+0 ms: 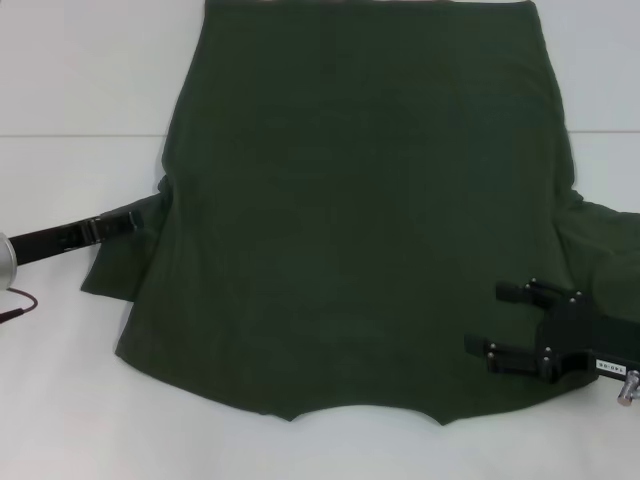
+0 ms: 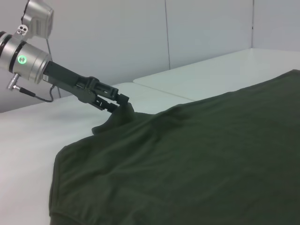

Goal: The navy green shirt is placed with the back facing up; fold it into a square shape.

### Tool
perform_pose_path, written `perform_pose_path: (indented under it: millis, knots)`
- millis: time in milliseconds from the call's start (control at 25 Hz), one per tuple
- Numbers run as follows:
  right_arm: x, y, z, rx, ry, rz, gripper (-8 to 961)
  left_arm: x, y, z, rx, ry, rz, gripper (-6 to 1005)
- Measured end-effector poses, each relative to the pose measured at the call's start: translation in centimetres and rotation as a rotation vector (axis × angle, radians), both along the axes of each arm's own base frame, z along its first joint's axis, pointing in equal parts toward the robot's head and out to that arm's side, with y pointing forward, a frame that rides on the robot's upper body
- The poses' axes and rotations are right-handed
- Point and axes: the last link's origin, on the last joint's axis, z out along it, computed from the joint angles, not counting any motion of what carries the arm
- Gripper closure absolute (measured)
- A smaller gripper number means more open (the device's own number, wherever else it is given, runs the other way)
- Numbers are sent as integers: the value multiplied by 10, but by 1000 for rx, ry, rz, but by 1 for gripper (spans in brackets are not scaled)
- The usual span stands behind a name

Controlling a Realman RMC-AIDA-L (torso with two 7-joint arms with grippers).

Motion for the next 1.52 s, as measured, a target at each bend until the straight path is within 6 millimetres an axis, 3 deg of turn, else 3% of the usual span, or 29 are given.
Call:
perform_pose_path:
  millis: [1040, 1280, 1360, 1520]
  knots:
    - [1, -1, 0, -1, 1, -3, 39, 3, -4, -17, -53, 37, -31, 69]
    - [1, -1, 0, -1, 2, -5, 39, 4, -4, -16, -50, 38, -38, 268]
    - [1, -1, 0, -1, 2, -6, 39, 4, -4, -16, -49, 38, -38, 564]
    - [1, -1, 0, -1, 2, -6, 39, 4, -4, -15, -46, 34, -37, 762]
